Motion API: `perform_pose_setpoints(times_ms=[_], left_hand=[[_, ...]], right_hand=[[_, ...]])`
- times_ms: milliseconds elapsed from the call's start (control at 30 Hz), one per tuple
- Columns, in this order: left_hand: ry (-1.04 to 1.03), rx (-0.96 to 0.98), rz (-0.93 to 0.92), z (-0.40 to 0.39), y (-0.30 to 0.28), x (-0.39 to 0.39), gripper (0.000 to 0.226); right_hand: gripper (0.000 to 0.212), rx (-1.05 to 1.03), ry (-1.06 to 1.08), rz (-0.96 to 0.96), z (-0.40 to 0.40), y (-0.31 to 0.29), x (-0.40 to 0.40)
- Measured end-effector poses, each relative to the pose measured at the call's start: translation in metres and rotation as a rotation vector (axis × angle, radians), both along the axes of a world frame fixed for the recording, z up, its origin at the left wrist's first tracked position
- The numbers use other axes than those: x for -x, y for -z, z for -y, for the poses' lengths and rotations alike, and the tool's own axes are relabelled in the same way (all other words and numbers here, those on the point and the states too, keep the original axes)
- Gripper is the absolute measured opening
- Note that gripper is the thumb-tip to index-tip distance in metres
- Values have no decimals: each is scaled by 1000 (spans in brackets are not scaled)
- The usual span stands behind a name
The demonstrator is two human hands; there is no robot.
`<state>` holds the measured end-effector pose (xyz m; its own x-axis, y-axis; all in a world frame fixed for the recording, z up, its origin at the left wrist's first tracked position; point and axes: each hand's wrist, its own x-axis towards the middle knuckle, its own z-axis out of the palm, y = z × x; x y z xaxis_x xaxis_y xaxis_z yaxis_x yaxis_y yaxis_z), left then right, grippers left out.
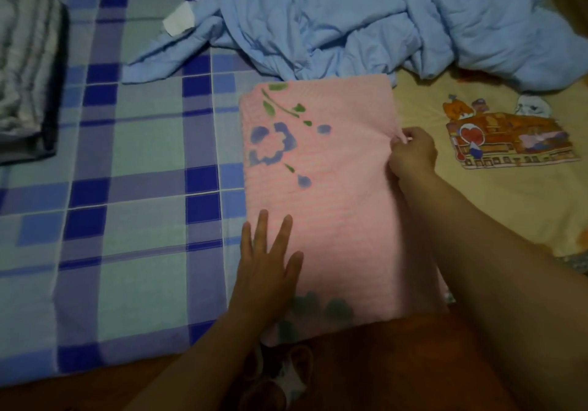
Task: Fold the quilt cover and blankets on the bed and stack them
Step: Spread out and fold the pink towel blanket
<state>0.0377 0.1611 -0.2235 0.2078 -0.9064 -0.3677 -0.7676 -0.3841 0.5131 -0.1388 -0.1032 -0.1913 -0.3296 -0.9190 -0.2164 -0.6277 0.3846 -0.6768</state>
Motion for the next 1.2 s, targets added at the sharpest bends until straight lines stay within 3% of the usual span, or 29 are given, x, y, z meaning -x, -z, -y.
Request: perform_pose_setpoints(times_ms=[100, 200, 267, 300, 400, 533, 633, 733, 833, 933, 1033, 1100, 1133, 1200], left_hand=[[-87, -37, -123, -3, -4, -4, 69], [-424, -57, -493, -16, -10, -10, 76], [-664, -141, -734, -28, -7, -14, 74], [-728, -189, -788, -34, -4, -15, 72], [-670, -243, -762, -42, -1, -13, 71], [-618, -182, -757, -40, -4, -6, 54], [-679, -207, -807, -45, -1, -5, 54], [-740, -284, -881, -52, 0, 2, 74], [-767, -292, -973, -52, -9, 12, 63], [-841, -337, -987, -50, -41, 9, 64], [-913, -380, -1140, -57, -89, -10, 55], [-966, -402, -1246, -65, -127, -22, 42], [-982, -403, -1263, -69, -143, -26, 40], [-1064, -395, -1244, -74, -162, -29, 40]], right_hand=[[28, -51, -61, -73, -5, -1, 4], [51, -115, -102, -76, -28, -10, 22], [65, -227, -211, -182, -51, -9, 41], [62, -260, -299, -261, -61, -9, 50], [39, -112, -413, -389, -70, -11, 65], [40, -105, -321, -298, -84, -2, 78], [49, -69, -250, -242, -126, 4, 91], [77, -158, -220, -284, -179, 23, 113], [92, -348, -29, 57, -220, 43, 130], [82, -514, 114, 472, -228, 28, 136], [59, -697, 74, 841, -236, -6, 132], [54, -741, 73, 766, -248, -22, 122], [52, -733, 81, 633, -254, -30, 113], [45, -657, 215, 493, -267, -41, 95]])
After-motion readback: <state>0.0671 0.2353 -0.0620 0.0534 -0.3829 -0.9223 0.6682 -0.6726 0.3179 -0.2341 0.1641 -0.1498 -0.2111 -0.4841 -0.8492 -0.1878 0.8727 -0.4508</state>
